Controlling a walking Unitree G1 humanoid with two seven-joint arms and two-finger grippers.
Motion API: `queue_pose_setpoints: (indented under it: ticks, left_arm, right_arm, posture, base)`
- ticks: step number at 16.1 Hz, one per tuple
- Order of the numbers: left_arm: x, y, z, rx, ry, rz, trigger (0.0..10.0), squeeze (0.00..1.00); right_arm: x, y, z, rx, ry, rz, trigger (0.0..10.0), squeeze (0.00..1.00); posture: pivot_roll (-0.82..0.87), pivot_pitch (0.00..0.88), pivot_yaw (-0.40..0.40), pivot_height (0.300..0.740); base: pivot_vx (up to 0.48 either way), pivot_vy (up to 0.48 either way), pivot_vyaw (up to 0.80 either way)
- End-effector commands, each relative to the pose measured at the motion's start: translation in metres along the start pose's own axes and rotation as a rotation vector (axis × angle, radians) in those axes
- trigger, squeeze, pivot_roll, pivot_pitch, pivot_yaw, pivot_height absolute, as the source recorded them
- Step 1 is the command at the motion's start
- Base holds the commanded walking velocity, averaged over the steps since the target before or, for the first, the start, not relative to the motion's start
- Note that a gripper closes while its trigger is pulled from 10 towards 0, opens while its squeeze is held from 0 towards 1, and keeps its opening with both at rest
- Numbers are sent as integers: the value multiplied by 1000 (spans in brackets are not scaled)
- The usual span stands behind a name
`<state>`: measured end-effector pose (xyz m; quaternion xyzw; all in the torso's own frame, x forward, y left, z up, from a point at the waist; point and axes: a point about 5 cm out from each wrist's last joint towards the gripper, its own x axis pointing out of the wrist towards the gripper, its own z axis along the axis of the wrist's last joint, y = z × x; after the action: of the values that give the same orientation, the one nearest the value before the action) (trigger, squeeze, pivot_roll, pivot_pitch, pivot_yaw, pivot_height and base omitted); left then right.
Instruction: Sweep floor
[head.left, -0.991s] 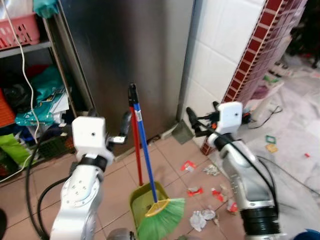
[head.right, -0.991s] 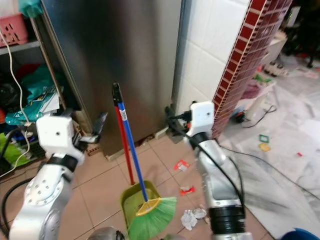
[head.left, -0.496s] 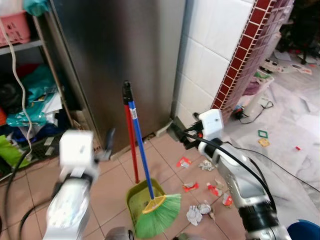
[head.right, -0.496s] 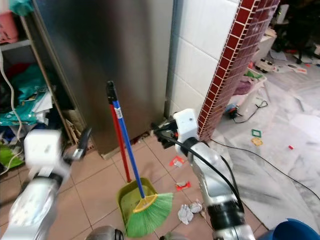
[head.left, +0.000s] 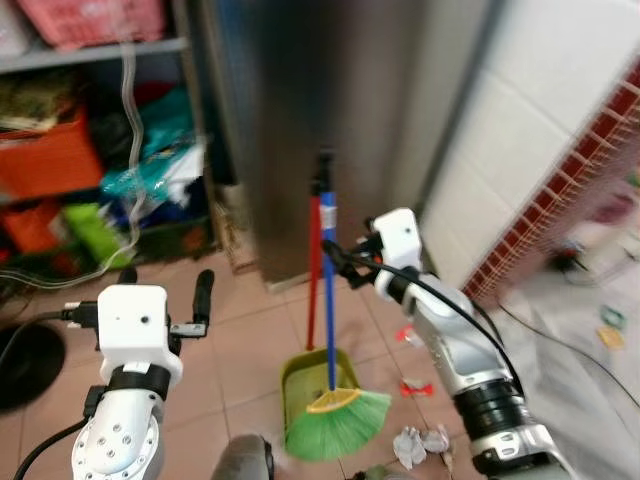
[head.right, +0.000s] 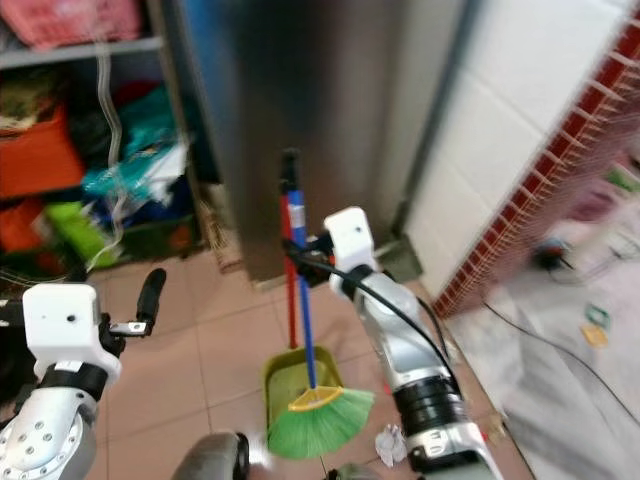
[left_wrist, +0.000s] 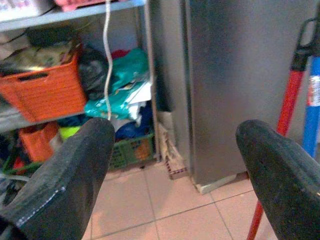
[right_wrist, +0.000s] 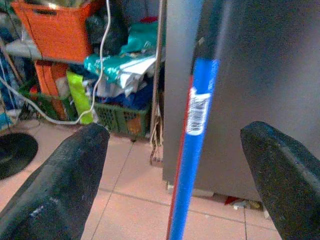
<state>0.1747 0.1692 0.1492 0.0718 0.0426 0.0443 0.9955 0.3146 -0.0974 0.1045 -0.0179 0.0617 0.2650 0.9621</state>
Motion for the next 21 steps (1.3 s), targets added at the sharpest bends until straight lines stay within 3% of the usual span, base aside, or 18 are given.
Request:
queue_pose_setpoints:
  ticks: [1,6,9,11,15,17,21]
  left_arm:
    - [-1,0,3,10,-2,-6,10000,0]
    - [3,-3,2,12,19,-15,10000,0]
    - [4,-6,8,1,9,-12,10000,0]
    - [-2,-6,8,-1,22,-2,10000,0]
    - [-13,-3,7,9,51,14,10000,0]
    - [-18,1,8,17,61,38,10000,0]
    - [-22,0,7,20,77,37,10000,0]
  right_arm:
    - [3,-3,4,-6,-14,-24,10000,0]
    - [6,-7,-3,53,41,-117,10000,0]
    - [9,7,-5,140,55,-126,10000,0]
    - [12,18,-2,190,42,-80,10000,0]
    - [23,24,9,210,3,-45,10000,0]
    - [27,26,10,209,2,-72,10000,0]
    - [27,24,12,223,-32,-125,10000,0]
  posture:
    - [77,107,-57,740]
    - [75,128,-66,740]
    - [100,164,-79,740]
    - [108,183,-82,740]
    - [143,216,-96,740]
    - [156,222,-98,740]
    - [158,220,-94,740]
  base:
    - [0,0,0]
    - [0,0,0]
    - [0,0,0]
    - [0,0,0]
    - [0,0,145]
    - [0,0,759]
    - [0,0,0]
